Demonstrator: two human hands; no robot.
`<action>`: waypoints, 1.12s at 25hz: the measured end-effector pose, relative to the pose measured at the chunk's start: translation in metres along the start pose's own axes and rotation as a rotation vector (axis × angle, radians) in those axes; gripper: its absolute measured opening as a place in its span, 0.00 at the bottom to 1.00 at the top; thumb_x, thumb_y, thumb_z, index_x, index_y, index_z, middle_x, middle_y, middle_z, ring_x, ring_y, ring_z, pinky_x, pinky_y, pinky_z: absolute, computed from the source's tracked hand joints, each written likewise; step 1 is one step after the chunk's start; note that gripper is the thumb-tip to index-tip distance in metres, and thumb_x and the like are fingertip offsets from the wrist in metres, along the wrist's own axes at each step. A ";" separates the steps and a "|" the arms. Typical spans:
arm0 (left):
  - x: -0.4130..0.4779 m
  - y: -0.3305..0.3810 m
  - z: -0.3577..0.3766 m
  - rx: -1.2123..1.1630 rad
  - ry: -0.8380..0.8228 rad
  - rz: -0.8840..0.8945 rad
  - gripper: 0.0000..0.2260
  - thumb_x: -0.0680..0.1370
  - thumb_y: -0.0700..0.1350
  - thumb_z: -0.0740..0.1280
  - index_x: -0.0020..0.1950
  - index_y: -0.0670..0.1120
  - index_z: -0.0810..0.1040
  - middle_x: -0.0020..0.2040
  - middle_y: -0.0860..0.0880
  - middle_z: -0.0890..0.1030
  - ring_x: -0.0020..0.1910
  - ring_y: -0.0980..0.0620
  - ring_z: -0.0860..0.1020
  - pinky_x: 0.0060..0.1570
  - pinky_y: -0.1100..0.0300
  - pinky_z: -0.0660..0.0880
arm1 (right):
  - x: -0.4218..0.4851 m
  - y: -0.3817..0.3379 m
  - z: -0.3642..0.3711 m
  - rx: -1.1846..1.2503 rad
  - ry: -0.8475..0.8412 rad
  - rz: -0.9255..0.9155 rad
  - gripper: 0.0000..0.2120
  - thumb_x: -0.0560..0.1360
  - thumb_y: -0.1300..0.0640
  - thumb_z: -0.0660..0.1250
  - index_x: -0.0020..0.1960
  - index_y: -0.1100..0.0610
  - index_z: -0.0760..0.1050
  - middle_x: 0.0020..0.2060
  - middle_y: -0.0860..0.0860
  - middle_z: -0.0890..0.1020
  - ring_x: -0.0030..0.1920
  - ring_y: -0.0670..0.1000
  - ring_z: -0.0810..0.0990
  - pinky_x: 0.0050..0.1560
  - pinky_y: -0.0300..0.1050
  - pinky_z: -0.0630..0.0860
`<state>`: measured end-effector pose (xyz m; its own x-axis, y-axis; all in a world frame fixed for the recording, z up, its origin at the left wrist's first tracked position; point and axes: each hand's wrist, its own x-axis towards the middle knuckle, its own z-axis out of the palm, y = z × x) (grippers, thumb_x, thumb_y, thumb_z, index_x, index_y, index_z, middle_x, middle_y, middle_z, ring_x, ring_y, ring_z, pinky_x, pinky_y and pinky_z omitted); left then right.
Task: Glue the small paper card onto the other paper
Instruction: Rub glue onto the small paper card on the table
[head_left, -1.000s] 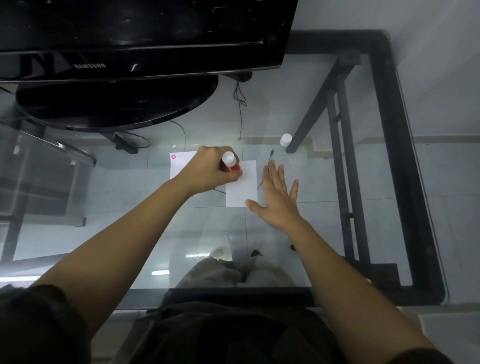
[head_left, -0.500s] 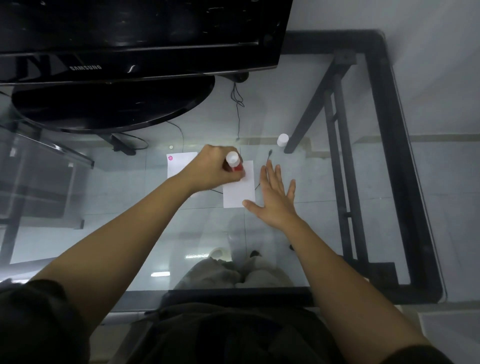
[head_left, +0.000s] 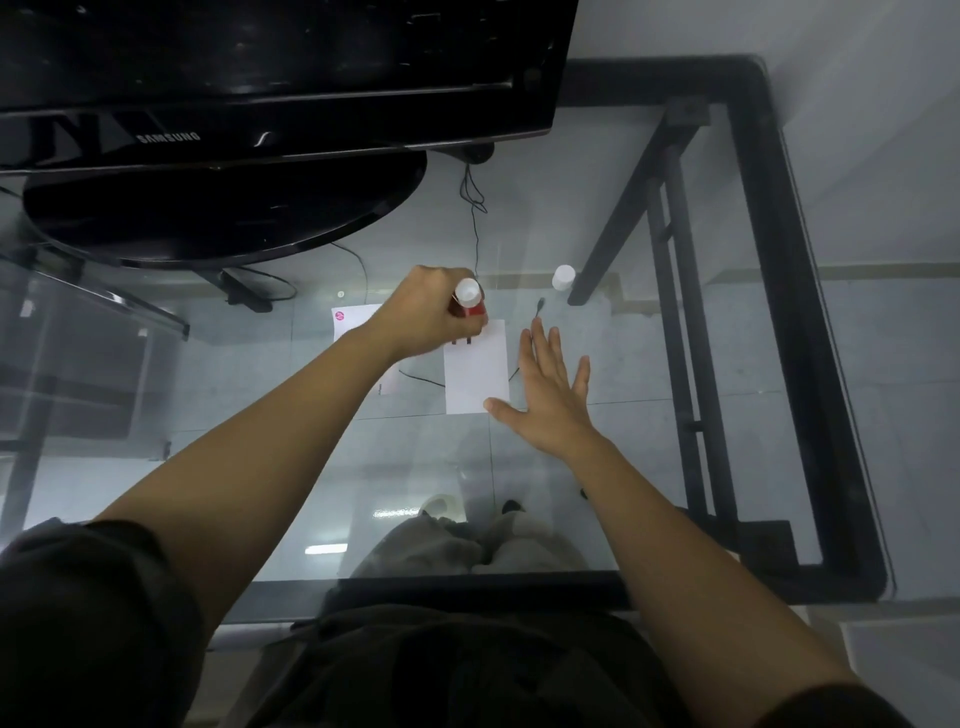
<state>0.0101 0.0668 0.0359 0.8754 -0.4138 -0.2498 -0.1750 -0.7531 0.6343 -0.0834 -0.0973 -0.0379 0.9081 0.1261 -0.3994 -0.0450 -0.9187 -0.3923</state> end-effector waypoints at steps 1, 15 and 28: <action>0.001 0.000 -0.001 -0.018 0.013 -0.009 0.11 0.70 0.47 0.73 0.47 0.43 0.78 0.44 0.46 0.82 0.42 0.48 0.79 0.47 0.50 0.78 | 0.000 0.000 0.000 0.001 -0.002 0.001 0.44 0.73 0.36 0.58 0.73 0.54 0.33 0.74 0.50 0.34 0.73 0.51 0.31 0.64 0.57 0.25; 0.002 0.006 -0.001 0.030 0.025 0.060 0.10 0.71 0.46 0.72 0.48 0.43 0.79 0.44 0.46 0.82 0.42 0.50 0.78 0.46 0.55 0.77 | 0.002 0.003 0.004 -0.001 0.013 -0.002 0.44 0.73 0.36 0.58 0.74 0.53 0.34 0.74 0.50 0.34 0.73 0.51 0.31 0.64 0.57 0.25; -0.012 0.012 0.015 0.032 -0.174 0.140 0.08 0.70 0.46 0.73 0.45 0.44 0.79 0.41 0.47 0.83 0.39 0.52 0.79 0.40 0.61 0.75 | 0.003 0.004 0.007 -0.001 0.034 -0.007 0.44 0.73 0.34 0.56 0.73 0.51 0.33 0.74 0.49 0.34 0.73 0.51 0.31 0.63 0.56 0.25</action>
<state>-0.0093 0.0556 0.0359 0.7511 -0.5956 -0.2847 -0.3064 -0.6966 0.6488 -0.0840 -0.0980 -0.0462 0.9220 0.1198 -0.3681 -0.0380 -0.9183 -0.3941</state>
